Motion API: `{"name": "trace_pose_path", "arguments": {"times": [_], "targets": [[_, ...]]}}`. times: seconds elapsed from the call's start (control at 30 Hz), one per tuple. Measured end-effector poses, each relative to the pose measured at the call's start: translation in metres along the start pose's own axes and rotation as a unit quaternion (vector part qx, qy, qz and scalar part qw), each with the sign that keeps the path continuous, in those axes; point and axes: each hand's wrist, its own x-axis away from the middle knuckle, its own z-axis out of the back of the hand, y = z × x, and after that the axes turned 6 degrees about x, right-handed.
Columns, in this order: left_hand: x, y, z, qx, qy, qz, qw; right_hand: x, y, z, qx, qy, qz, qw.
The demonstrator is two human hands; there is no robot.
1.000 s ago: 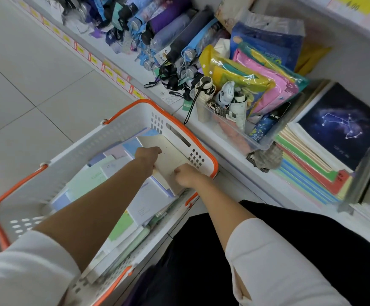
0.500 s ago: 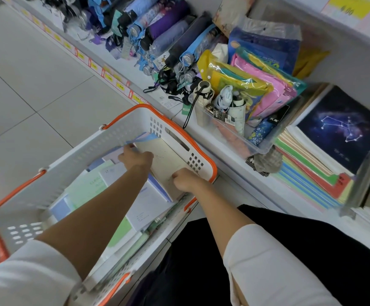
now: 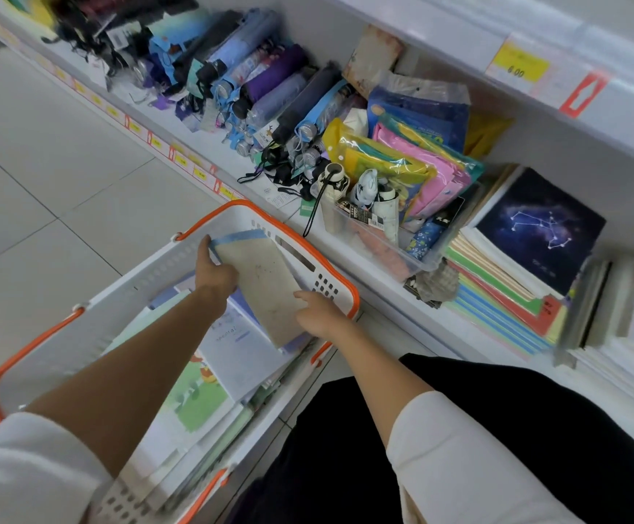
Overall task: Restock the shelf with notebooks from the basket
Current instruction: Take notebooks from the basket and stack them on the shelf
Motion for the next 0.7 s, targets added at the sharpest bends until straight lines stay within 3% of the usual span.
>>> {"name": "trace_pose_path", "arguments": {"times": [0.17, 0.3, 0.47, 0.7], "targets": [[0.013, 0.039, 0.019, 0.139, -0.044, 0.026, 0.989, 0.019, -0.005, 0.018, -0.067, 0.08, 0.049, 0.993], [0.033, 0.063, 0.02, 0.168, -0.075, 0.006, 0.983, 0.039, -0.012, 0.036, -0.187, 0.093, 0.042, 0.977], [0.068, 0.085, 0.002, 0.152, -0.057, -0.038, 0.986, 0.071, -0.026, 0.061, -0.284, 0.143, 0.078, 0.945], [0.122, 0.121, -0.041, 0.072, -0.05, -0.081, 0.993, 0.148, -0.019, 0.103, -0.209, 0.254, 0.138, 0.934]]}}
